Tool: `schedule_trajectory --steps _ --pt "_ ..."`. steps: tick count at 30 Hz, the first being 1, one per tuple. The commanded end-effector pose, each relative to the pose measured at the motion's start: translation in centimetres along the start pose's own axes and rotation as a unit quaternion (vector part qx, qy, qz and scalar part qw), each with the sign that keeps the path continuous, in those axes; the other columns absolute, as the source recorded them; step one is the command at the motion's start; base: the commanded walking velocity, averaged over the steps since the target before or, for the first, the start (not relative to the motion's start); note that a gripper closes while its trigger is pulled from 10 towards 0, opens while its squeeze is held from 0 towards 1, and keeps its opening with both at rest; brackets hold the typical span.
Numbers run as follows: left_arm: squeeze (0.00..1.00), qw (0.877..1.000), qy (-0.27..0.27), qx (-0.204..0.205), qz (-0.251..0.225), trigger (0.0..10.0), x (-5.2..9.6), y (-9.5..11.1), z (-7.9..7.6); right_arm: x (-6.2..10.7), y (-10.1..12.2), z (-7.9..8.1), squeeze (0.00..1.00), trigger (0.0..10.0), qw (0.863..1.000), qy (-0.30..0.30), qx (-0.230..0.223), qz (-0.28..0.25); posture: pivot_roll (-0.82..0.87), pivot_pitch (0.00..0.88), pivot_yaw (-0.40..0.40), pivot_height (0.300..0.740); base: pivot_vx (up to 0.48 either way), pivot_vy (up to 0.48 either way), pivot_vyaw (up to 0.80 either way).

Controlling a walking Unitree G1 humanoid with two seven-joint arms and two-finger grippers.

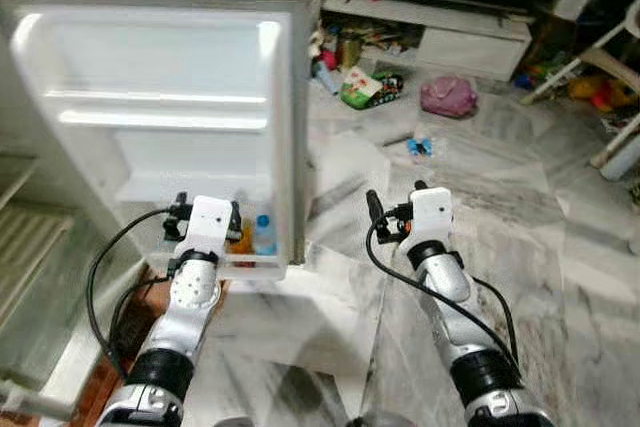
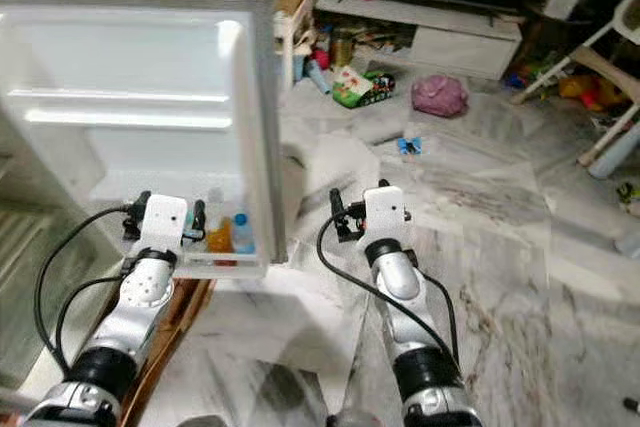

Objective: Restocking fridge

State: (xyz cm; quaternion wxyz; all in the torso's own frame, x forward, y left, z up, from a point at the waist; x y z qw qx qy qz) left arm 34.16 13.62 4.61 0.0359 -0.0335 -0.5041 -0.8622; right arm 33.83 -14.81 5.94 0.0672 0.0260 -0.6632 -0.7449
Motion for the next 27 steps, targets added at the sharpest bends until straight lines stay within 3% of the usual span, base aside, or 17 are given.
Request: schedule_trajectory --steps 1,4,20,27 --pt "0.0 1.0 0.004 -0.009 -0.001 10.0 -0.1 -0.2 0.9 -0.6 0.9 1.0 0.0 10.0 1.0 0.011 -0.005 -0.016 0.09 0.023 -0.015 0.74 0.458 0.0 0.0" --pt "0.0 1.0 -0.002 -0.004 0.002 10.0 0.0 -0.4 0.6 -0.7 0.9 1.1 0.0 10.0 1.0 0.01 -0.004 -0.015 0.09 0.024 -0.015 0.74 0.32 0.0 0.0" --pt "0.0 1.0 0.003 0.001 0.004 10.0 0.4 -0.6 0.7 -0.7 0.8 1.1 0.0 10.0 1.0 0.011 -0.004 -0.014 0.08 0.025 -0.004 0.74 0.0 0.0 0.0" --pt "0.0 0.999 -0.029 -0.014 -0.001 10.0 -0.7 0.6 -0.9 -0.8 0.7 1.3 0.0 10.0 1.0 0.015 -0.004 -0.012 0.08 0.029 -0.01 0.74 0.0 0.0 0.0"
Point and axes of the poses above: a point about 5 cm out from each wrist's last joint towards the gripper, its own x axis pointing back from the gripper into the wrist, its own y axis along the axis of the wrist's last joint, z = x × y, the point moved 4 cm from there along -x, pointing out of the wrist towards the gripper, and after that the axes turned 11 degrees about -x, right-handed, at the moved point
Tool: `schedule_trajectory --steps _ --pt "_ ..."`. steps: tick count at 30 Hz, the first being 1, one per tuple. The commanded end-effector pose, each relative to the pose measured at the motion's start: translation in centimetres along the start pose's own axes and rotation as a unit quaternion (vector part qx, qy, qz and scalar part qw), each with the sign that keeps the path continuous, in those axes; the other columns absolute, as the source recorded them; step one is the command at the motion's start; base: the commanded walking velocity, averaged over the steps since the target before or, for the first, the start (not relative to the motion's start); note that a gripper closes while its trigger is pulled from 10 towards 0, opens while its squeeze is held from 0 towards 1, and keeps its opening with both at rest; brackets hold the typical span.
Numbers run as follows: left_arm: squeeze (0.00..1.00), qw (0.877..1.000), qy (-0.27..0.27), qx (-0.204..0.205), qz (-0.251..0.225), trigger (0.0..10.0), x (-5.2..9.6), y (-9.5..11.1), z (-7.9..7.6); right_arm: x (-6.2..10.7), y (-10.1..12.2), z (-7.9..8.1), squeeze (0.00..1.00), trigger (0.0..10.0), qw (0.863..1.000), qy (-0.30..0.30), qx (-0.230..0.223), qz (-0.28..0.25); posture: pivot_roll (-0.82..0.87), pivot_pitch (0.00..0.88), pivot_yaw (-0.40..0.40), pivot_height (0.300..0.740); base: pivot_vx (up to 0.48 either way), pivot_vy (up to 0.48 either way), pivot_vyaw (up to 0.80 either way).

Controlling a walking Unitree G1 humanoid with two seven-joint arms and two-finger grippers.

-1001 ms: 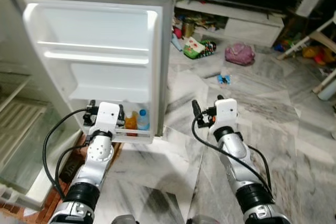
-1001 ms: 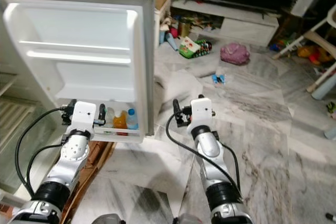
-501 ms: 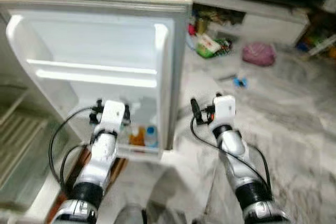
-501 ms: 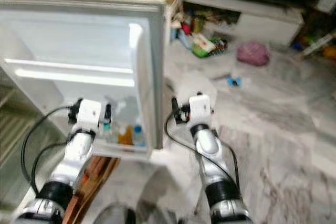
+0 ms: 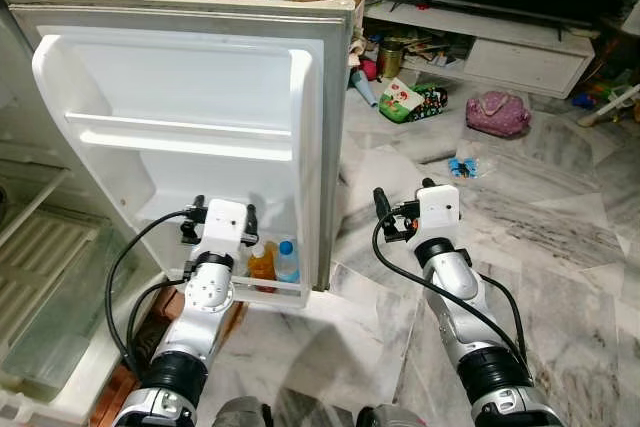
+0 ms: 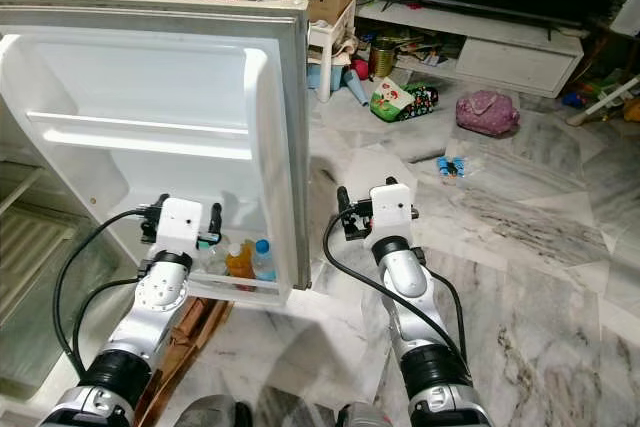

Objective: Restocking fridge

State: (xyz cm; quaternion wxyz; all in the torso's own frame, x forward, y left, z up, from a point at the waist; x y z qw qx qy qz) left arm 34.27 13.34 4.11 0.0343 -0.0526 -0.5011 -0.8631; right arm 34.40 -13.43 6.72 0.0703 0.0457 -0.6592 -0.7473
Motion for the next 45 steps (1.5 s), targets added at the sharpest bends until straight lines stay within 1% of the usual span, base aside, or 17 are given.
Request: schedule_trajectory --steps 1,3,5,13,19,23,27,29,30,31,32,34,39,42,44,45 --pt "0.0 1.0 -0.021 -0.007 -0.021 10.0 -0.6 1.4 -0.6 -0.1 0.1 0.0 0.0 10.0 1.0 -0.001 0.0 -0.001 0.08 0.029 -0.008 0.74 0.0 0.0 0.0" --pt "0.0 0.999 -0.032 -0.002 -0.041 10.0 -0.8 2.4 -1.0 -0.1 0.1 0.0 0.0 10.0 1.0 -0.001 -0.001 -0.002 0.08 0.03 -0.006 0.74 0.139 0.0 0.0" --pt "0.0 0.999 -0.033 -0.002 -0.043 10.0 -0.9 2.7 -1.2 0.0 0.1 -0.1 0.0 10.0 1.0 -0.002 -0.001 -0.003 0.07 0.03 -0.002 0.74 0.338 0.0 0.0" --pt "0.0 0.998 -0.039 -0.004 -0.038 10.0 -0.7 2.1 -1.4 0.2 0.0 -0.1 0.0 10.0 1.0 -0.004 -0.002 -0.002 0.08 0.037 -0.004 0.74 0.446 0.0 0.0" --pt "0.0 0.999 -0.029 -0.004 -0.027 10.0 -0.7 1.7 -0.9 0.1 -0.1 0.2 0.0 10.0 1.0 0.002 0.0 0.001 0.09 0.038 -0.01 0.74 0.419 0.0 0.0" --pt "0.0 0.999 -0.027 -0.006 -0.028 10.0 -0.7 1.7 -0.8 -0.1 -0.1 0.2 0.0 10.0 1.0 0.004 0.0 0.002 0.09 0.038 -0.01 0.74 0.341 0.0 0.0" --pt "0.0 0.999 -0.026 -0.001 -0.03 10.0 -0.4 1.5 -0.8 0.0 -0.1 0.2 0.0 10.0 1.0 0.004 0.001 0.001 0.09 0.038 -0.01 0.74 0.0 0.0 0.0" --pt "0.0 0.999 -0.027 0.0 -0.032 10.0 0.0 1.2 -0.7 0.0 -0.1 0.2 0.0 10.0 1.0 0.004 0.001 0.001 0.08 0.039 -0.009 0.74 0.0 0.0 0.0" --pt "0.0 0.999 -0.027 0.0 -0.032 10.0 0.0 1.2 -0.7 0.0 -0.1 0.2 0.0 10.0 1.0 0.004 0.001 0.001 0.08 0.039 -0.009 0.74 0.0 0.0 0.0" --pt "0.0 0.999 -0.028 -0.006 -0.033 10.0 0.5 0.8 -0.6 0.1 -0.1 0.2 0.0 10.0 1.0 0.003 0.001 0.002 0.08 0.04 -0.008 0.74 0.0 0.0 0.0" --pt "0.0 0.999 -0.028 -0.006 -0.033 10.0 0.5 0.8 -0.6 0.1 -0.1 0.2 0.0 10.0 1.0 0.003 0.001 0.002 0.08 0.04 -0.008 0.74 0.0 0.0 0.0" --pt "0.0 0.999 -0.026 -0.015 -0.034 10.0 0.9 0.4 -0.2 0.2 -0.2 0.2 0.0 10.0 1.0 0.003 0.001 0.003 0.09 0.043 -0.01 0.74 0.0 0.0 0.0" --pt "0.0 0.999 -0.012 -0.024 -0.029 10.0 1.1 -0.1 0.7 0.0 -0.2 0.3 0.0 10.0 1.0 0.007 -0.001 0.004 0.09 0.043 -0.013 0.74 0.0 0.0 0.0" --pt "0.0 0.999 -0.009 -0.027 -0.028 10.0 1.3 -0.2 0.9 0.0 -0.2 0.4 0.0 10.0 1.0 0.01 -0.001 0.004 0.09 0.043 -0.013 0.74 0.0 0.0 0.0" --pt "0.0 0.999 -0.011 -0.031 -0.03 10.0 1.7 -0.3 1.0 0.0 -0.2 0.5 0.0 10.0 1.0 0.01 -0.001 0.003 0.1 0.044 -0.01 0.74 0.0 0.0 0.0" --pt "0.0 0.999 -0.011 -0.031 -0.03 10.0 1.7 -0.3 1.0 0.0 -0.2 0.5 0.0 10.0 1.0 0.01 -0.001 0.003 0.1 0.044 -0.01 0.74 0.0 0.0 0.0"
Point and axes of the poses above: a point about 5 cm out from each wrist's last joint towards the gripper, its own x axis pointing back from the gripper into the wrist, its own y axis along the axis of the wrist's last joint, z = x × y, the point moved 4 cm from there along -x, pointing out of the wrist towards the gripper, and after that the axes turned 11 degrees about -x, right-handed, at the moved point
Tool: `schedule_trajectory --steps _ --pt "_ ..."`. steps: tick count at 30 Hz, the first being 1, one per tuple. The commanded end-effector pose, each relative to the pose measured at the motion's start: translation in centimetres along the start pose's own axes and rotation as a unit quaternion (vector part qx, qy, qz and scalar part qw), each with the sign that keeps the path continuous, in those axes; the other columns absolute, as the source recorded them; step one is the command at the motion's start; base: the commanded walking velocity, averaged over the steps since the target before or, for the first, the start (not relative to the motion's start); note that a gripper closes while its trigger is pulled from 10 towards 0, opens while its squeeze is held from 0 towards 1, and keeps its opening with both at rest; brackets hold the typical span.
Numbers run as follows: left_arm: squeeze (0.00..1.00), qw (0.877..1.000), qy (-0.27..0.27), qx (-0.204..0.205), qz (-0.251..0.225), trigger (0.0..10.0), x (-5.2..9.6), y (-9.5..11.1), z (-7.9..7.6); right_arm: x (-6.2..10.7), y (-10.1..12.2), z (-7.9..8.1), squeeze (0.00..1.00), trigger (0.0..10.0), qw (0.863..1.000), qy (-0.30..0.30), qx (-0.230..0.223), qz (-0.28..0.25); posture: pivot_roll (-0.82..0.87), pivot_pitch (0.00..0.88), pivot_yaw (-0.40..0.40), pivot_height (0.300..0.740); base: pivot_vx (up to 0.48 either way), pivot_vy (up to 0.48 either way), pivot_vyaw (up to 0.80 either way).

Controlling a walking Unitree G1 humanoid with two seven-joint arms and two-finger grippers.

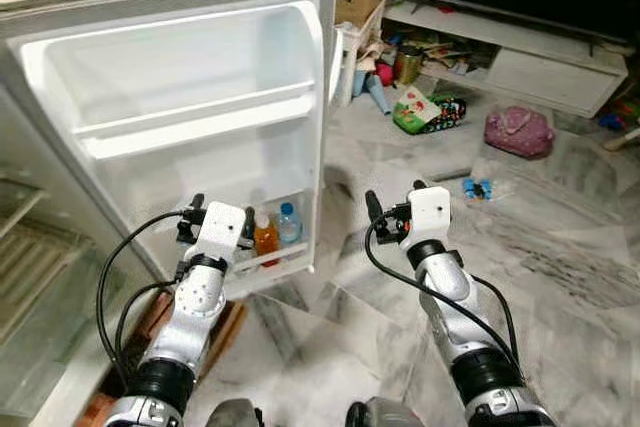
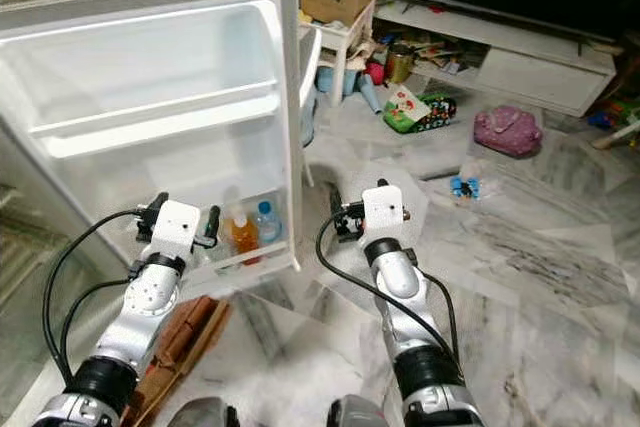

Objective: Restocking fridge

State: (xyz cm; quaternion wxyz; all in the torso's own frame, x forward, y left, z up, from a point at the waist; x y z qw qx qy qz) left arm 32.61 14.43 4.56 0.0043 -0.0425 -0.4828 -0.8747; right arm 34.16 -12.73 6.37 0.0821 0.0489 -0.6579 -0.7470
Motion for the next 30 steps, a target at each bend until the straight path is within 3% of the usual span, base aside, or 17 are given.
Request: schedule_trajectory --steps 1,5,27,30 --pt "0.0 1.0 -0.007 -0.008 -0.001 10.0 0.2 0.1 -0.1 -0.1 0.3 -0.2 0.0 10.0 1.0 0.0 -0.001 -0.004 0.1 0.044 -0.01 0.74 0.0 0.0 0.0" --pt "0.0 1.0 -0.015 -0.014 -0.003 10.0 0.5 0.1 -0.3 -0.1 0.2 -0.2 0.0 10.0 1.0 -0.002 -0.007 -0.002 0.09 0.045 -0.005 0.74 0.0 -0.352 0.0" --pt "0.0 0.999 -0.039 -0.014 -0.01 10.0 0.6 1.0 -1.0 -0.3 0.2 0.0 0.0 10.0 1.0 -0.001 -0.002 0.002 0.09 0.062 -0.007 0.74 0.0 -0.471 -0.8" --pt "0.0 0.998 -0.044 -0.027 -0.022 10.0 0.4 2.0 -1.0 -0.6 1.0 0.1 0.0 10.0 1.0 0.004 0.005 -0.009 0.11 0.092 -0.006 0.74 0.0 -0.48 -0.8"
Point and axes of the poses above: a point about 5 cm out from each wrist's last joint towards the gripper, its own x axis pointing back from the gripper into the wrist, its own y axis along the axis of the wrist's last joint, z = x × y, the point moved 4 cm from there along -x, pointing out of the wrist towards the gripper, and after that the axes turned 11 degrees about -x, right-handed, at the moved point
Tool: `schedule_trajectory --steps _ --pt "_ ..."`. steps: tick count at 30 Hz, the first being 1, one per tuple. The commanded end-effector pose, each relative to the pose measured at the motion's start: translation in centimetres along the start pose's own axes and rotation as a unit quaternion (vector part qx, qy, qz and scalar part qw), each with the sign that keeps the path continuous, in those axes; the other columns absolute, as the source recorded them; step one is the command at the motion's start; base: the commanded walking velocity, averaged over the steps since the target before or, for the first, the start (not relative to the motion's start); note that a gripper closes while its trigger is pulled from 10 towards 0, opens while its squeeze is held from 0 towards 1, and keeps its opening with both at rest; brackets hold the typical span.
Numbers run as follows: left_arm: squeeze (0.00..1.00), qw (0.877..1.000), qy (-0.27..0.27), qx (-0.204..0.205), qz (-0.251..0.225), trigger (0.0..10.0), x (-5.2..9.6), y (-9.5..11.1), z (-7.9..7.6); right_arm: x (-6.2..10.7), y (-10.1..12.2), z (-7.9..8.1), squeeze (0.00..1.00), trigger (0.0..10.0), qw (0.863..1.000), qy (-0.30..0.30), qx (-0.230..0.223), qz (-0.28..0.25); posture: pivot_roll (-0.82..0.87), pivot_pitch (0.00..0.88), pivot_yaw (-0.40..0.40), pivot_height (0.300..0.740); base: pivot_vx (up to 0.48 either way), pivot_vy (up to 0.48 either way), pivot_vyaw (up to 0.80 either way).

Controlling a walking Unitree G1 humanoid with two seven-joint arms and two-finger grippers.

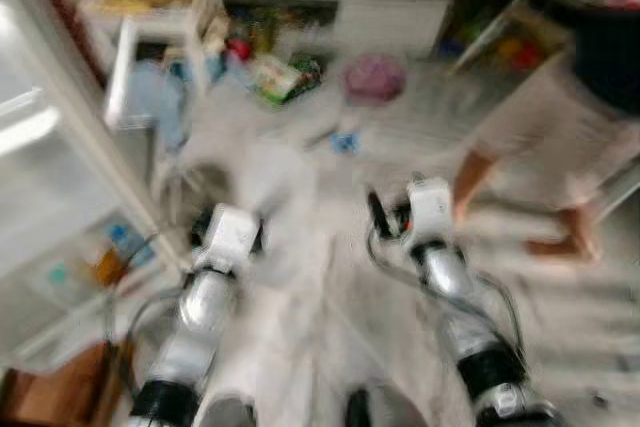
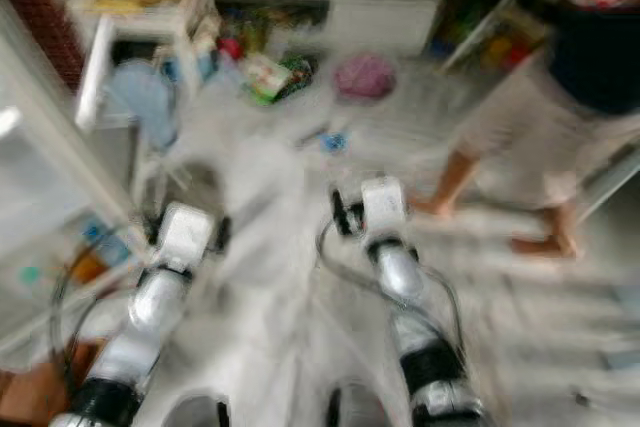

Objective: Restocking fridge

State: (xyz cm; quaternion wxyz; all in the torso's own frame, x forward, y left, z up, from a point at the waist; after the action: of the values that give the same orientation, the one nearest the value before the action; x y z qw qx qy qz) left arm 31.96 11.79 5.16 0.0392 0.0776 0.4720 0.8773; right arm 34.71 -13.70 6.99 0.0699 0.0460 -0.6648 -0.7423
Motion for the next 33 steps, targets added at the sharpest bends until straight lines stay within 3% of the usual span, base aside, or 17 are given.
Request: schedule_trajectory --steps 1,4,10,20,24,33 --pt "0.0 1.0 0.007 -0.019 -0.008 10.0 -0.2 0.7 1.2 -0.3 0.5 1.0 0.0 10.0 1.0 0.014 -0.004 -0.006 0.12 0.097 -0.006 0.74 0.0 -0.48 -0.8" --pt "0.0 0.999 0.013 -0.022 -0.02 10.0 -0.2 1.6 2.1 -0.5 1.0 1.0 0.0 10.0 1.0 0.014 -0.003 -0.013 0.13 0.108 0.0 0.74 0.0 -0.48 -0.8" --pt "0.0 1.0 0.008 -0.02 -0.001 10.0 0.4 -0.1 2.1 -0.4 1.2 1.9 0.0 10.0 1.0 0.023 -0.004 -0.019 0.1 0.125 0.0 0.74 0.047 -0.452 -0.8" --pt "0.0 1.0 -0.007 0.0 0.005 10.0 0.2 0.0 0.8 0.5 0.4 2.0 0.0 10.0 1.0 0.025 -0.01 -0.014 0.07 0.076 0.012 0.74 0.469 0.0 -0.51" --pt "0.0 1.0 0.0 0.008 0.004 10.0 -0.3 0.2 1.3 0.6 0.2 1.9 0.0 10.0 1.0 0.025 -0.013 -0.009 0.07 0.066 0.011 0.74 0.48 0.0 -0.23" --pt "0.0 0.998 0.05 0.026 -0.013 10.0 0.2 -0.4 3.2 0.4 3.5 1.6 0.0 10.0 0.997 0.009 -0.003 -0.074 0.04 0.042 0.01 0.74 0.438 0.057 -0.76"
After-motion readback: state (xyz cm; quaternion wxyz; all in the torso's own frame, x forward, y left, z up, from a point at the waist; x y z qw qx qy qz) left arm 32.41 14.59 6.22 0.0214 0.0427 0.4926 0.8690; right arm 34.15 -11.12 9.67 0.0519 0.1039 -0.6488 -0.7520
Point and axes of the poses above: a point about 5 cm out from each wrist's last joint towards the gripper, its own x axis pointing back from the gripper into the wrist, its own y axis along the axis of the wrist's last joint, z = x × y, the point moved 4 cm from there along -x, pointing out of the wrist towards the gripper, and after that the axes turned 11 degrees about -x, right-handed, at the moved point
